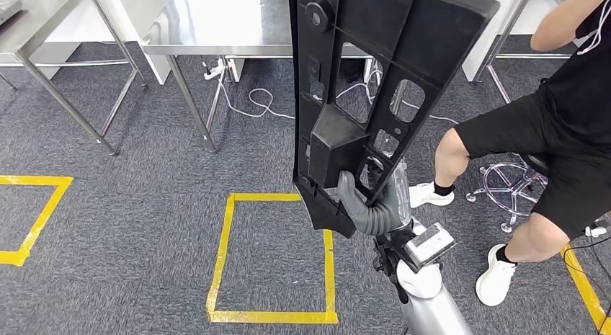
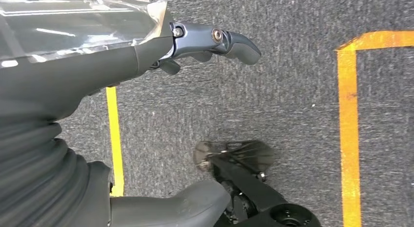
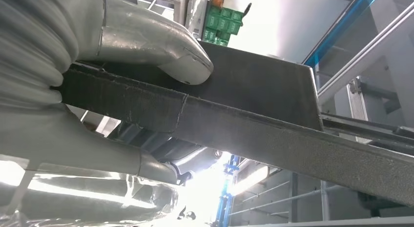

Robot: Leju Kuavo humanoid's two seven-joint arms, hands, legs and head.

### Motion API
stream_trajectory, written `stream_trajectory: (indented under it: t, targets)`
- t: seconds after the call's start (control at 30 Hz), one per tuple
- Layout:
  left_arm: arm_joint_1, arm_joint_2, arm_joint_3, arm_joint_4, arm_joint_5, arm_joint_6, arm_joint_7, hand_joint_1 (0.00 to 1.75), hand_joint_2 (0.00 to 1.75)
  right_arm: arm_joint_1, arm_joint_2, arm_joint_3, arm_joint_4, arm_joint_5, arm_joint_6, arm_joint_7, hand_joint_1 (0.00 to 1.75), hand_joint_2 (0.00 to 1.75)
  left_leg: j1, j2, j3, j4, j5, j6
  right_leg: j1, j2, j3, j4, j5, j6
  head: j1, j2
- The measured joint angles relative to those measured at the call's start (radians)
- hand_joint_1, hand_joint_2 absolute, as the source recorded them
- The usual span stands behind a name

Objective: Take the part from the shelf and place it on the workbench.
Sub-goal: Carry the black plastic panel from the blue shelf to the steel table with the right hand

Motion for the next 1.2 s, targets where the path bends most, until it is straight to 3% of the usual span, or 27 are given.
stream_trajectory:
  t: [0.03, 0.07, 0.13, 0.2, 0.27, 0.33, 0.4, 0.47, 0.6, 0.63, 0.73, 0.77, 0.8, 0.87, 0.93, 0.97, 1.0, 1.07, 1.13, 1.2]
  targets:
    - [0.0, 0.0, 0.0, 0.0, 0.001, 0.0, 0.001, 0.0, 1.75, -0.001, 0.001, 0.0, 0.0, -0.001, 0.0, 0.001, 1.75, 1.75, -0.001, 0.002, 0.024, -0.07, 0.05, 0.007, 0.0, 0.0, 0.008, -0.001, -0.007, 0.003, 0.0, 0.0]
    - [0.0, 0.001, 0.0, 0.0, 0.002, 0.0, 0.001, 0.0, 1.75, -0.001, 0.002, 0.0, 0.0, -0.002, 0.0, 0.001, 1.75, 1.75, -0.004, 0.004, 0.045, -0.126, 0.076, 0.014, 0.001, 0.0, 0.017, -0.002, -0.014, 0.007, 0.001, 0.0]
    - [0.0, 0.002, 0.0, 0.0, 0.004, 0.001, 0.002, 0.0, 1.75, -0.002, 0.004, 0.0, 0.001, -0.005, 0.001, 0.003, 1.75, 1.75, -0.012, 0.004, 0.066, -0.182, 0.083, 0.031, 0.005, 0.0, 0.027, -0.004, -0.022, 0.018, 0.0, 0.0]
    - [0.002, 0.002, 0.0, 0.0, 0.007, 0.002, 0.003, 0.0, 1.75, -0.002, 0.004, 0.0, 0.001, -0.007, 0.001, 0.005, 1.75, 1.75, -0.015, 0.001, 0.078, -0.19, 0.079, 0.047, 0.011, 0.0, 0.035, 0.004, -0.022, 0.033, 0.0, 0.0]
    - [0.003, 0.002, 0.0, 0.0, 0.01, 0.003, 0.003, 0.0, 1.75, -0.004, 0.004, 0.0, 0.001, -0.008, 0.001, 0.007, 1.75, 1.75, -0.014, -0.002, 0.1, -0.201, 0.088, 0.06, 0.015, 0.0, 0.028, 0.037, -0.034, 0.04, 0.001, 0.0]
    - [0.001, 0.001, 0.0, 0.0, 0.011, 0.003, 0.003, 0.0, 1.75, -0.007, 0.003, 0.001, 0.002, -0.009, 0.001, 0.007, 1.75, 1.75, -0.013, -0.003, 0.113, -0.204, 0.085, 0.067, 0.013, 0.0, -0.027, 0.134, -0.07, 0.036, 0.002, 0.0]
    - [0.001, 0.001, 0.0, 0.0, 0.012, 0.004, 0.002, 0.0, 1.75, -0.007, 0.001, 0.001, 0.005, -0.009, 0.002, 0.007, 1.75, 1.75, -0.016, -0.006, 0.118, -0.204, 0.076, 0.071, 0.013, 0.0, -0.108, 0.247, -0.109, 0.035, 0.002, 0.0]
    - [0.001, 0.001, 0.0, 0.0, 0.012, 0.005, 0.002, 0.0, 1.75, -0.005, 0.0, 0.002, 0.008, -0.01, 0.002, 0.007, 1.75, 1.75, -0.018, -0.008, 0.124, -0.203, 0.069, 0.071, 0.013, 0.0, -0.151, 0.289, -0.121, 0.039, 0.002, 0.0]
    - [0.002, 0.0, 0.0, 0.0, 0.011, 0.005, 0.002, 0.0, 1.75, -0.005, 0.0, 0.002, 0.009, -0.01, 0.002, 0.007, 1.75, 1.75, -0.019, -0.01, 0.129, -0.203, 0.065, 0.07, 0.013, 0.0, -0.152, 0.267, -0.104, 0.046, 0.002, 0.0]
    - [0.002, -0.001, 0.0, 0.0, 0.011, 0.005, 0.001, 0.0, 1.75, -0.005, 0.0, 0.002, 0.01, -0.01, 0.002, 0.007, 1.75, 1.75, -0.02, -0.012, 0.139, -0.202, 0.056, 0.066, 0.014, 0.0, -0.133, 0.197, -0.064, 0.05, 0.002, 0.0]
    - [0.002, -0.003, 0.0, 0.0, 0.011, 0.005, 0.0, 0.0, 1.75, -0.011, 0.002, 0.002, 0.012, -0.014, 0.002, 0.008, 1.75, 1.75, -0.025, -0.015, 0.163, -0.184, 0.022, 0.04, 0.012, 0.0, -0.058, 0.0, 0.04, 0.023, 0.002, 0.0]
    - [0.001, -0.003, 0.0, 0.0, 0.011, 0.005, 0.0, 0.0, 1.75, -0.015, 0.004, 0.002, 0.012, -0.016, 0.002, 0.009, 1.75, 1.75, -0.023, -0.013, 0.153, -0.163, 0.014, 0.031, 0.009, -0.001, -0.046, -0.004, 0.038, 0.007, 0.001, 0.0]
    - [0.0, -0.003, 0.0, 0.0, 0.011, 0.005, 0.0, 0.0, 1.75, -0.018, 0.006, 0.001, 0.012, -0.017, 0.002, 0.01, 1.75, 1.75, -0.02, -0.01, 0.133, -0.127, 0.002, 0.024, 0.005, -0.001, -0.038, -0.006, 0.035, 0.002, -0.001, 0.0]
    - [0.0, -0.004, 0.001, 0.0, 0.012, 0.005, 0.0, 0.0, 1.75, -0.024, 0.009, 0.001, 0.014, -0.019, 0.002, 0.01, 1.75, 1.75, -0.01, -0.006, 0.06, -0.011, -0.034, 0.008, 0.005, -0.002, -0.027, -0.007, 0.026, -0.007, -0.004, 0.0]
    - [0.001, -0.004, 0.001, 0.0, 0.013, 0.005, -0.002, 0.0, 1.75, -0.026, 0.012, 0.002, 0.018, -0.02, 0.002, 0.011, 1.75, 1.75, 0.001, -0.002, -0.012, 0.073, -0.057, -0.004, 0.004, -0.001, -0.018, -0.007, 0.016, -0.008, -0.004, 0.0]
    - [0.001, -0.004, 0.001, 0.0, 0.013, 0.005, -0.003, 0.0, 1.75, -0.026, 0.012, 0.002, 0.02, -0.02, 0.002, 0.011, 1.75, 1.75, 0.005, -0.001, -0.026, 0.068, -0.042, -0.008, 0.004, 0.0, -0.012, -0.007, 0.01, -0.006, -0.004, 0.0]
    - [0.001, -0.004, 0.001, 0.0, 0.013, 0.005, -0.004, 0.0, 1.75, -0.026, 0.012, 0.001, 0.022, -0.02, 0.002, 0.012, 1.75, 1.75, 0.008, 0.0, -0.021, 0.03, -0.008, -0.01, 0.003, 0.001, -0.003, -0.007, 0.004, -0.003, -0.004, 0.0]
    - [0.001, -0.003, 0.001, 0.0, 0.012, 0.005, -0.006, 0.0, 1.75, -0.027, 0.013, 0.001, 0.023, -0.021, 0.002, 0.012, 1.75, 1.75, 0.01, 0.003, 0.023, -0.097, 0.076, -0.007, 0.002, 0.001, 0.017, -0.008, -0.01, 0.005, -0.004, 0.0]
    - [0.0, -0.003, 0.001, -0.001, 0.012, 0.004, -0.008, 0.0, 1.75, -0.032, 0.014, 0.001, 0.023, -0.021, 0.002, 0.012, 1.75, 1.75, 0.004, 0.006, 0.057, -0.173, 0.092, 0.002, 0.004, 0.0, 0.025, -0.009, -0.021, 0.016, -0.005, 0.0]
    - [0.001, -0.003, 0.001, -0.001, 0.011, 0.004, -0.009, 0.0, 1.75, -0.035, 0.015, 0.002, 0.023, -0.021, 0.001, 0.013, 1.75, 1.75, -0.005, 0.005, 0.066, -0.181, 0.081, 0.015, 0.006, 0.0, 0.025, -0.012, -0.029, 0.029, -0.005, 0.0]
